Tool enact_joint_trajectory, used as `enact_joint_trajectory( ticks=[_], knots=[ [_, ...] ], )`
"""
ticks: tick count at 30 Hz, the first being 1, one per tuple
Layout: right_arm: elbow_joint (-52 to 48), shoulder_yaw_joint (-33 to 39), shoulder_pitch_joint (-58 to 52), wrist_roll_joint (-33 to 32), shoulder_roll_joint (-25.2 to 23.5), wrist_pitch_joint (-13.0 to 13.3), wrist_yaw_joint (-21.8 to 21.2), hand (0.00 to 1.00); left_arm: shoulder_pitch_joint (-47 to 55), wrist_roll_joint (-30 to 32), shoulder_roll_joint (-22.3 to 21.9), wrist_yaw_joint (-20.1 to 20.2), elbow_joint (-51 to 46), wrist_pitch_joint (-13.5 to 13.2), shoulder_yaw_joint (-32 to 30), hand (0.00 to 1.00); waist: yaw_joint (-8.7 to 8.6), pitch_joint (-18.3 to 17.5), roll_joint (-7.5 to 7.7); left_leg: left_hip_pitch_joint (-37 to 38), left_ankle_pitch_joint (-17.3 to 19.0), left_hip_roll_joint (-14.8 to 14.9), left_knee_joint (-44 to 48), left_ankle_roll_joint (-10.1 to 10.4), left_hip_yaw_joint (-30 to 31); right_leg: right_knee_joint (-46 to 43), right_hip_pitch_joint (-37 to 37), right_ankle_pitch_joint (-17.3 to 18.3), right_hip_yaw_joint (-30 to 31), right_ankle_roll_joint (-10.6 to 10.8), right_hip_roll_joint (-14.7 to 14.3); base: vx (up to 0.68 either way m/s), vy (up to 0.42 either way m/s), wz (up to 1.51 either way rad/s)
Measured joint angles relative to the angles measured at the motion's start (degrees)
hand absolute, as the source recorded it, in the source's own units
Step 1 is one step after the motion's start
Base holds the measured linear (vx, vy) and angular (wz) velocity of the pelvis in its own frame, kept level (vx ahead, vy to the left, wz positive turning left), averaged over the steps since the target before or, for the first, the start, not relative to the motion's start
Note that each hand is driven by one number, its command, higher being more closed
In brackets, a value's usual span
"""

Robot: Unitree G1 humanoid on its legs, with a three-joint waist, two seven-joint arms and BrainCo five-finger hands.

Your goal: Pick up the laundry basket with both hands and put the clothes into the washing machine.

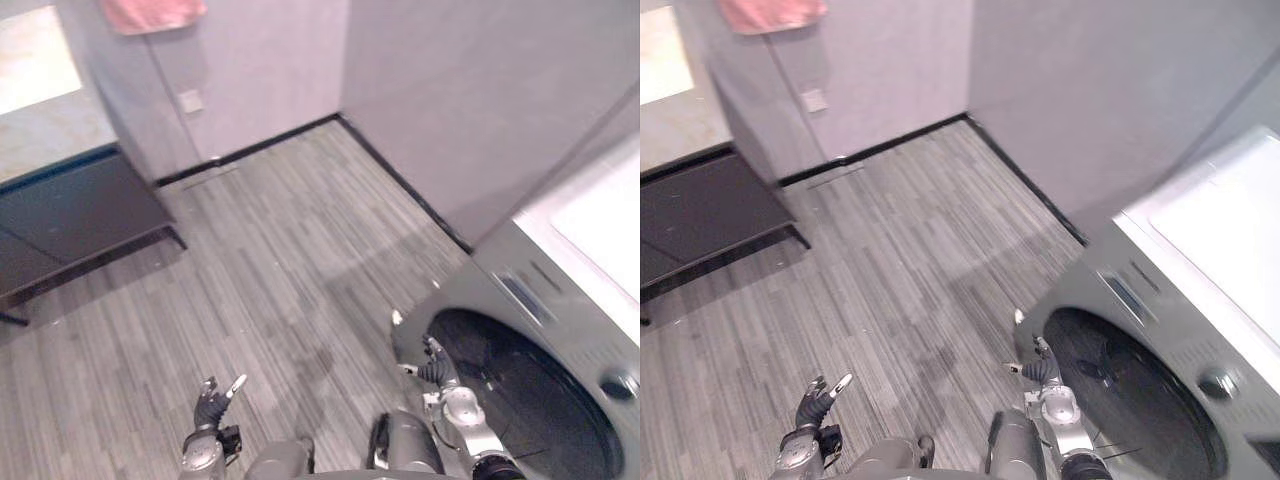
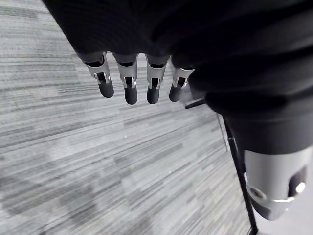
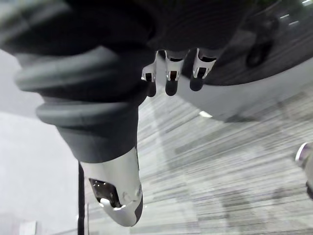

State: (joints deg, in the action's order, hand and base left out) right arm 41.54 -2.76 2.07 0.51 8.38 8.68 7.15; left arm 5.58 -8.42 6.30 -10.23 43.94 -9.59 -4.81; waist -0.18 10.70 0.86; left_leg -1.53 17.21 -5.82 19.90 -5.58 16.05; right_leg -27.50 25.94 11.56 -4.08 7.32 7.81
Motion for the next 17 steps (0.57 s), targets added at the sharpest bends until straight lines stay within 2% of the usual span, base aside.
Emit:
enact_joint_trajectory(
  ticks=[1, 2, 3, 4, 5, 6, 7, 8, 9, 10, 11, 13, 14, 15, 16, 17],
  knots=[
    [-0.1, 0.0, 0.0, 0.0, 0.2, 0.0, 0.0, 0.00, -0.3, 0.0, 0.0, 0.0, 0.1, -0.2, 0.3, 0.00, -0.35, 0.1, 0.17, 1.0, 0.5, -0.3, 0.1, 0.7, 1.5, 2.9, 0.1, -2.0, 1.0, 0.0, -0.3, 0.47, -0.245, 2.00],
    [-0.2, -0.2, -0.4, 0.0, 0.4, 0.0, 0.0, 0.00, -0.3, 0.0, 0.0, 0.0, 0.6, -0.8, 0.8, 0.00, -0.79, 0.2, 0.41, 3.4, 2.7, -0.9, 0.6, 2.2, 4.6, 6.5, -0.2, -9.6, 3.1, -0.7, 0.1, 0.48, -0.300, 1.83],
    [0.0, -0.5, -1.1, 0.1, 1.2, -0.1, -0.1, 0.00, -0.3, 0.1, -0.7, -0.1, 1.3, -0.9, 0.9, 0.00, -1.10, 0.2, -0.57, 4.8, 4.1, -0.8, 2.5, 4.1, 6.1, 2.7, -0.9, -12.7, 1.9, -2.8, 0.5, 0.59, -0.340, 1.59],
    [0.2, -0.5, -1.0, 0.0, 1.7, -0.1, -0.4, 0.00, -0.2, 0.1, -1.2, -0.3, 1.3, -0.9, 0.8, 0.00, -0.49, -0.1, -1.44, 4.3, 4.0, 0.3, 4.3, 4.6, 5.9, 2.0, -1.0, -11.9, 0.4, -3.3, 0.5, 0.50, -0.255, 1.01],
    [0.2, -0.5, 0.2, 0.1, 1.7, 0.0, -1.0, 0.00, 0.1, 0.1, -1.8, -0.9, 1.6, -1.0, 0.7, 0.00, -0.16, -0.3, -3.33, 1.3, 2.6, 2.1, 10.2, 7.2, 3.2, 2.5, -2.7, -9.8, -2.3, -4.9, 0.0, 0.39, -0.168, 0.58],
    [0.2, -0.5, 0.7, 0.1, 1.6, 0.0, -1.1, 0.00, 0.0, 0.1, -2.0, -1.1, 1.6, -0.9, 0.6, 0.00, -0.13, -0.3, -3.56, -0.8, 1.0, 3.3, 13.9, 9.8, 0.3, 3.0, -3.8, -8.9, -3.5, -5.4, -0.5, 0.54, -0.289, 0.62],
    [0.5, -0.6, 1.0, 0.0, 1.1, -0.1, -1.2, 0.00, 0.0, 0.1, -2.5, -1.1, 1.6, -0.9, 0.2, 0.00, 0.57, -0.1, -3.85, -4.7, -4.4, 6.6, 22.6, 10.7, -6.9, 5.9, -7.7, -8.2, -5.4, -6.6, -2.3, 0.42, -0.247, 0.39],
    [0.6, -0.6, 1.0, 0.0, 0.8, -0.1, -1.1, 0.00, 0.0, 0.1, -2.7, -1.1, 1.5, -0.9, 0.2, 0.00, 1.16, 0.1, -3.57, -6.6, -6.3, 8.9, 26.4, 10.0, -10.1, 8.1, -10.4, -8.2, -6.0, -7.3, -2.9, 0.47, -0.261, 0.33],
    [1.2, -0.5, 1.0, 0.0, 0.1, 0.0, -1.1, 0.00, 0.2, 0.1, -3.0, -1.0, 1.5, -0.9, 0.4, 0.00, 1.43, 0.3, -3.27, -7.8, -5.5, 11.9, 29.3, 9.0, -14.9, 11.1, -14.3, -8.3, -7.4, -7.7, -3.5, 0.29, -0.131, 0.31],
    [1.6, -0.2, 0.9, 0.0, -0.1, 0.0, -1.1, 0.00, 0.1, 0.1, -3.3, -1.0, 1.5, -1.0, 0.4, 0.00, 1.11, 0.3, -3.03, -8.0, -4.9, 13.2, 29.3, 8.2, -17.2, 12.6, -16.4, -8.4, -8.4, -7.8, -3.5, 0.38, -0.145, 0.53],
    [2.1, 0.5, 0.9, 0.0, -0.1, 0.0, -0.9, 0.00, -0.2, 0.1, -3.8, -0.9, 1.0, -1.0, 0.6, 0.00, 0.80, 0.5, -2.45, -9.3, -3.2, 14.3, 25.6, 8.2, -20.4, 15.3, -19.7, -8.5, -9.8, -7.8, -2.9, 0.29, -0.092, 0.54],
    [2.1, 1.7, 0.9, 0.0, 0.2, 0.0, -0.8, 0.00, -0.6, 0.2, -3.9, -0.7, 0.2, -1.0, 0.9, 0.00, 0.78, 0.5, -2.33, -10.8, -2.9, 14.6, 17.2, 8.5, -22.0, 17.4, -21.5, -8.7, -11.3, -7.3, -2.1, 0.23, -0.017, 0.48],
    [2.3, 2.7, 0.9, 0.0, 0.2, 0.0, -0.7, 0.00, -1.2, 0.4, -3.8, -0.3, -0.3, -1.0, 0.9, 0.00, 0.81, 0.5, -2.52, -11.8, -3.8, 14.6, 7.8, 9.7, -22.1, 18.1, -22.0, -9.0, -12.7, -7.0, -1.4, 0.14, 0.034, 0.40],
    [2.4, 2.8, 0.9, 0.0, 0.3, 0.0, -0.7, 0.00, -1.4, 0.6, -3.8, -0.1, -0.3, -1.0, 0.9, 0.00, 0.85, 0.5, -2.64, -11.6, -5.1, 14.6, 4.0, 10.9, -22.1, 18.4, -22.4, -9.0, -13.1, -6.9, -1.3, 0.22, 0.135, 0.45],
    [2.7, 3.0, 0.9, 0.1, 1.0, 0.0, -0.6, 0.00, -1.7, 0.8, -3.9, 0.1, -0.4, -1.0, 1.2, 0.00, 1.04, 0.5, -3.95, -10.8, -15.2, 15.0, -6.1, 12.6, -22.0, 19.1, -23.7, -8.8, -13.7, -5.4, -1.9, 0.17, 0.144, 0.23],
    [2.8, 3.0, 0.9, 0.1, 1.4, 0.0, -0.6, 0.00, -1.6, 1.0, -3.7, 0.2, -0.4, -1.0, 1.7, 0.00, 1.03, 0.6, -4.65, -10.7, -18.3, 15.4, -7.6, 10.5, -21.4, 19.4, -24.3, -8.2, -13.5, -4.5, -2.7, 0.17, 0.144, 0.15]
  ],
)
